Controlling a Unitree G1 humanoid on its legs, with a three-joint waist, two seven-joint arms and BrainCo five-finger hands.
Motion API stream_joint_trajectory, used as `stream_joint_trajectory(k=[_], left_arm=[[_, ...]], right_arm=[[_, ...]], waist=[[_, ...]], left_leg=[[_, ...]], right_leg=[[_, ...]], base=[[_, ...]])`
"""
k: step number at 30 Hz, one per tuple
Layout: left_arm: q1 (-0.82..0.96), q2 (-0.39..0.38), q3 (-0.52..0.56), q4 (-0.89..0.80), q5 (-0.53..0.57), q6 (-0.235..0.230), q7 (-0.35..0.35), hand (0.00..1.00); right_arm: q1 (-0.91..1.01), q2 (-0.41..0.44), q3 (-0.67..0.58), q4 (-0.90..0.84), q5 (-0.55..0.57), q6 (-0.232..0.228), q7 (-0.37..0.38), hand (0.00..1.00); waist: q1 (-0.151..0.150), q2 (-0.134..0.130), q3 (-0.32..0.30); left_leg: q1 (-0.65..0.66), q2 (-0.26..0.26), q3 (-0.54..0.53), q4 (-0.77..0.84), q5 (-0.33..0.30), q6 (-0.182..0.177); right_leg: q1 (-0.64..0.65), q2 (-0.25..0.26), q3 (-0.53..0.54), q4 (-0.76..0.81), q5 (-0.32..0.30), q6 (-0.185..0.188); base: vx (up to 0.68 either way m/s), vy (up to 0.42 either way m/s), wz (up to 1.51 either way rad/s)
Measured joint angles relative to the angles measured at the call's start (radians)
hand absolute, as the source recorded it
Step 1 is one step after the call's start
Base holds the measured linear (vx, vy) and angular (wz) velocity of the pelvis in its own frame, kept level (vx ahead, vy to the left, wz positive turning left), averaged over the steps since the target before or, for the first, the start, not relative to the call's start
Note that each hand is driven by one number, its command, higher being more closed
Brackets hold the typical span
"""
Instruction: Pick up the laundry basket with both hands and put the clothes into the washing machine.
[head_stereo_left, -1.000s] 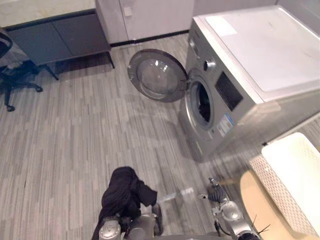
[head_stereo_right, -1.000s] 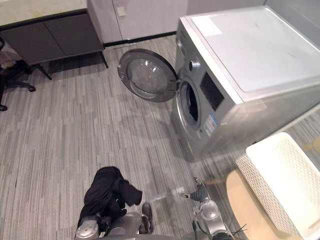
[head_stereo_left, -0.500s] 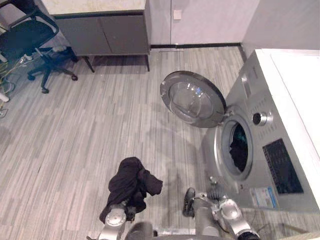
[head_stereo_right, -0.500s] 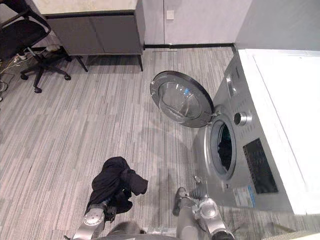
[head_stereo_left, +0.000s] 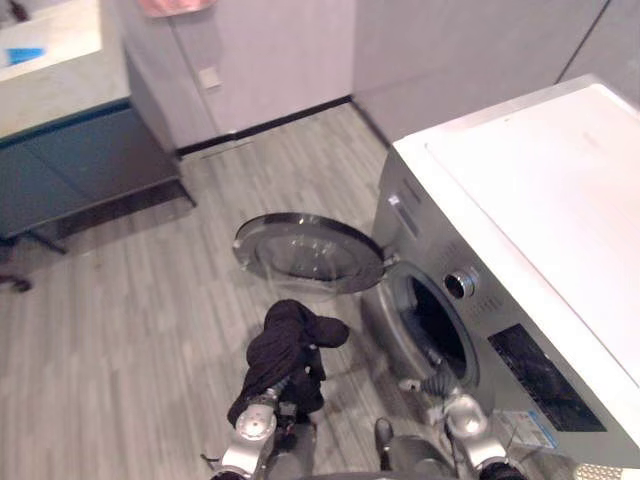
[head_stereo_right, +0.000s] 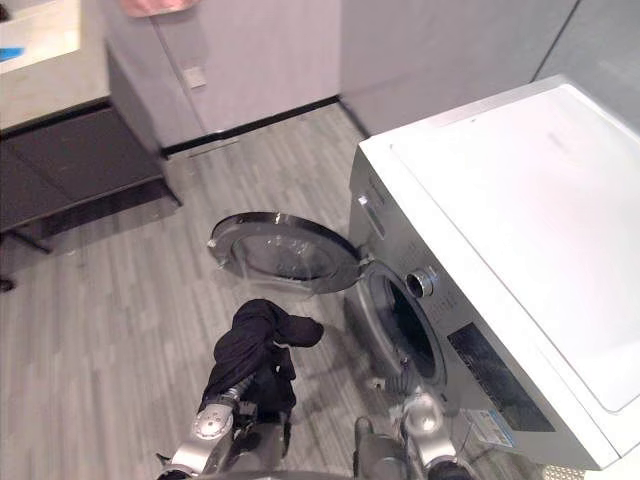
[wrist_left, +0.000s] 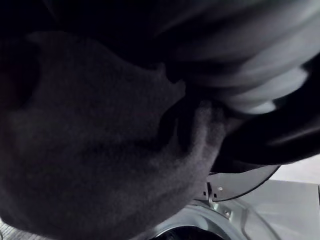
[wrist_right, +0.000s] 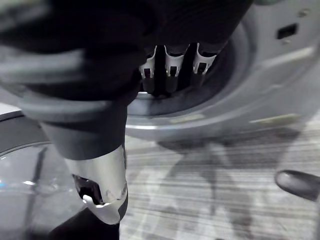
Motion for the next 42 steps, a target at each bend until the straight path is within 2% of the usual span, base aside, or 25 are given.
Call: stream_joint_trajectory(k=[1, 3, 5, 6, 7, 8, 9, 13, 14, 16, 18, 20, 22, 24, 25, 27, 29, 30, 31, 32, 33, 37, 39, 42], left_arm=[[0.0, 0.013, -0.004, 0.0, 0.008, -0.001, 0.0, 1.0], [0.007, 0.024, 0.0, 0.0, 0.009, 0.0, 0.002, 1.0], [-0.001, 0.044, 0.013, -0.002, 0.009, 0.001, 0.003, 1.0], [0.0, 0.056, 0.014, -0.003, 0.009, 0.001, 0.003, 1.0], [0.001, 0.059, 0.018, -0.003, 0.01, 0.001, 0.003, 1.0], [0.006, 0.067, 0.036, -0.002, 0.01, 0.001, 0.002, 1.0], [0.005, 0.069, 0.039, -0.001, 0.015, 0.003, 0.001, 1.0], [0.007, 0.051, 0.047, 0.0, 0.039, 0.002, -0.013, 1.0], [0.007, 0.039, 0.048, 0.001, 0.039, 0.003, -0.019, 1.0], [0.008, 0.026, 0.057, 0.002, 0.038, 0.006, -0.018, 1.0], [0.025, 0.016, 0.062, 0.002, 0.036, 0.007, -0.016, 1.0], [0.02, 0.013, 0.059, 0.004, 0.036, 0.007, -0.016, 1.0], [0.005, 0.017, 0.06, 0.004, 0.036, 0.007, -0.015, 1.0], [-0.04, 0.035, 0.054, 0.004, 0.037, 0.008, -0.013, 1.0], [-0.079, 0.046, 0.044, 0.004, 0.037, 0.009, -0.013, 1.0], [-0.128, 0.053, 0.042, -0.002, 0.037, 0.008, -0.008, 1.0], [-0.184, 0.058, 0.043, -0.003, 0.026, 0.008, 0.026, 1.0], [-0.222, 0.056, 0.045, -0.008, 0.017, 0.008, 0.037, 1.0], [-0.239, 0.056, 0.047, -0.017, 0.006, 0.008, 0.042, 1.0], [-0.262, 0.053, 0.051, -0.051, -0.022, 0.008, 0.059, 1.0], [-0.299, 0.048, 0.052, -0.074, -0.055, 0.007, 0.075, 1.0], [-0.366, 0.02, 0.091, -0.17, -0.13, 0.005, 0.111, 1.0], [-0.42, 0.01, 0.132, -0.241, -0.169, 0.004, 0.138, 1.0], [-0.497, 0.013, 0.173, -0.296, -0.191, 0.0, 0.163, 1.0]], right_arm=[[0.017, 0.015, 0.006, -0.002, -0.01, 0.0, 0.0, 0.0], [0.007, 0.023, 0.025, -0.002, -0.017, 0.0, -0.001, 0.0], [-0.018, 0.028, 0.049, 0.006, -0.018, 0.0, 0.0, 0.0], [-0.026, 0.032, 0.049, 0.006, -0.021, 0.0, 0.0, 0.0], [-0.029, 0.033, 0.05, 0.008, -0.026, 0.0, 0.001, 0.0], [-0.037, 0.038, 0.05, 0.016, -0.035, 0.0, 0.001, 0.0], [-0.037, 0.035, 0.048, 0.022, -0.043, 0.0, 0.0, 0.0], [-0.011, 0.002, 0.046, 0.025, -0.056, 0.002, -0.001, 0.0], [-0.006, -0.01, 0.045, 0.025, -0.055, 0.002, -0.002, 0.0], [-0.005, -0.026, 0.045, 0.025, -0.05, 0.003, -0.003, 0.0], [-0.003, -0.04, 0.04, 0.025, -0.03, 0.003, -0.005, 0.0], [-0.001, -0.053, 0.016, 0.026, -0.021, 0.003, -0.007, 0.0], [-0.001, -0.068, -0.001, 0.03, -0.016, 0.003, -0.007, 0.0], [-0.026, -0.07, -0.01, 0.034, -0.014, 0.003, -0.006, 0.0], [-0.056, -0.072, -0.013, 0.032, -0.012, 0.002, -0.007, 0.0], [-0.099, -0.075, -0.019, 0.03, 0.003, 0.002, -0.007, 0.0], [-0.152, -0.076, -0.02, 0.015, 0.046, 0.003, -0.024, 0.0], [-0.171, -0.075, -0.023, -0.006, 0.067, 0.004, -0.037, 0.0], [-0.175, -0.074, -0.026, -0.018, 0.074, 0.004, -0.042, 0.0], [-0.175, -0.064, -0.041, -0.055, 0.105, 0.002, -0.05, 0.0], [-0.18, -0.052, -0.054, -0.095, 0.141, 0.003, -0.061, 0.0], [-0.22, -0.044, -0.068, -0.19, 0.182, 0.001, -0.094, 0.0], [-0.246, -0.036, -0.092, -0.274, 0.207, -0.005, -0.113, 0.0], [-0.28, -0.03, -0.132, -0.341, 0.225, -0.007, -0.133, 0.0]], waist=[[0.001, -0.021, -0.009], [0.005, -0.021, -0.009], [0.0, -0.019, -0.009], [0.001, -0.019, -0.009], [0.005, -0.019, -0.009], [0.005, -0.023, -0.011], [0.001, -0.02, -0.009], [-0.003, -0.011, -0.01], [-0.002, -0.01, -0.009], [0.001, -0.009, -0.006], [-0.001, -0.004, -0.005], [-0.006, -0.003, -0.001], [-0.01, 0.02, 0.002], [-0.025, 0.005, 0.029], [-0.032, 0.0, 0.069], [-0.047, 0.004, 0.114], [-0.05, 0.003, 0.159], [-0.053, 0.005, 0.19], [-0.053, 0.006, 0.2], [-0.054, 0.005, 0.219], [-0.054, -0.008, 0.23], [-0.054, -0.02, 0.267], [-0.054, -0.026, 0.281], [-0.054, -0.03, 0.299]], left_leg=[[0.019, -0.016, 0.064, -0.023, -0.002, 0.015], [0.038, -0.013, 0.163, -0.032, -0.006, 0.058], [0.064, -0.001, 0.284, -0.067, 0.0, 0.079], [0.081, 0.012, 0.334, -0.085, 0.002, 0.081], [0.091, 0.02, 0.356, -0.093, 0.002, 0.081], [0.115, 0.035, 0.402, -0.107, 0.002, 0.081], [0.134, 0.037, 0.426, -0.12, 0.006, 0.075], [0.158, 0.075, 0.47, -0.088, 0.009, 0.054], [0.128, 0.104, 0.467, -0.005, -0.008, 0.03], [0.097, 0.137, 0.45, 0.115, -0.02, 0.014], [0.067, 0.143, 0.365, 0.209, -0.021, 0.014], [0.078, 0.141, 0.323, 0.193, -0.047, 0.017], [0.114, 0.135, 0.325, 0.141, -0.074, -0.008], [0.095, 0.118, 0.332, 0.129, -0.079, -0.011], [0.067, 0.102, 0.334, 0.156, -0.09, -0.005], [0.015, 0.099, 0.338, 0.233, -0.121, 0.007], [-0.08, 0.109, 0.362, 0.372, -0.195, 0.025], [-0.13, 0.119, 0.359, 0.449, -0.26, 0.032], [-0.152, 0.13, 0.362, 0.48, -0.288, 0.033], [-0.219, 0.148, 0.361, 0.561, -0.362, 0.047], [-0.29, 0.153, 0.36, 0.637, -0.393, 0.063], [-0.477, 0.188, 0.345, 0.828, -0.457, 0.084], [-0.607, 0.218, 0.328, 0.947, -0.485, 0.079], [-0.726, 0.245, 0.311, 1.045, -0.5, 0.073]], right_leg=[[-0.021, -0.023, 0.042, 0.009, -0.003, 0.014], [-0.047, -0.062, -0.012, 0.008, 0.008, 0.018], [-0.077, -0.162, -0.282, 0.018, 0.028, -0.001], [-0.068, -0.208, -0.438, 0.013, 0.043, -0.023], [-0.068, -0.226, -0.501, 0.009, 0.05, -0.031], [-0.048, -0.244, -0.594, -0.015, 0.093, -0.022], [-0.041, -0.228, -0.574, -0.039, 0.113, 0.009], [-0.031, -0.174, -0.501, -0.086, 0.127, -0.006], [-0.035, -0.157, -0.47, -0.094, 0.129, -0.01], [-0.035, -0.136, -0.422, -0.098, 0.132, -0.015], [-0.033, -0.129, -0.368, -0.096, 0.131, -0.022], [-0.045, -0.123, -0.341, -0.092, 0.13, -0.022], [-0.08, -0.113, -0.324, -0.055, 0.126, -0.016], [-0.153, -0.126, -0.309, 0.017, 0.125, -0.015], [-0.212, -0.156, -0.304, 0.091, 0.125, -0.015], [-0.278, -0.169, -0.29, 0.17, 0.123, -0.013], [-0.393, -0.174, -0.243, 0.285, 0.104, -0.006], [-0.453, -0.175, -0.221, 0.345, 0.072, 0.0], [-0.48, -0.175, -0.218, 0.376, 0.062, 0.0], [-0.561, -0.175, -0.209, 0.457, 0.04, 0.004], [-0.633, -0.189, -0.199, 0.517, 0.015, 0.009], [-0.808, -0.208, -0.194, 0.654, -0.007, 0.004], [-0.935, -0.207, -0.185, 0.75, -0.015, -0.01], [-1.055, -0.203, -0.184, 0.83, -0.022, -0.021]], base=[[0.06, 0.24, -1.0], [0.03, 0.219, -1.47], [0.03, 0.137, -1.66], [0.05, 0.055, -1.18], [0.06, 0.005, -1.34], [0.06, -0.056, -1.17], [0.05, -0.067, -1.04], [0.05, -0.154, -0.69], [0.02, -0.178, -0.68], [0.01, -0.136, -0.79], [0.01, -0.032, -0.74], [0.0, 0.014, -0.46], [-0.01, 0.067, -0.33], [-0.09, 0.09, -0.2], [-0.13, 0.073, -0.09], [-0.16, 0.08, -0.21], [-0.26, 0.119, -0.48], [-0.24, 0.086, -0.44], [-0.27, 0.056, -0.34], [-0.29, 0.038, -0.18], [-0.29, 0.028, -0.09], [-0.29, 0.015, -0.07], [-0.2, -0.024, -0.07], [-0.11, -0.036, -0.1]])
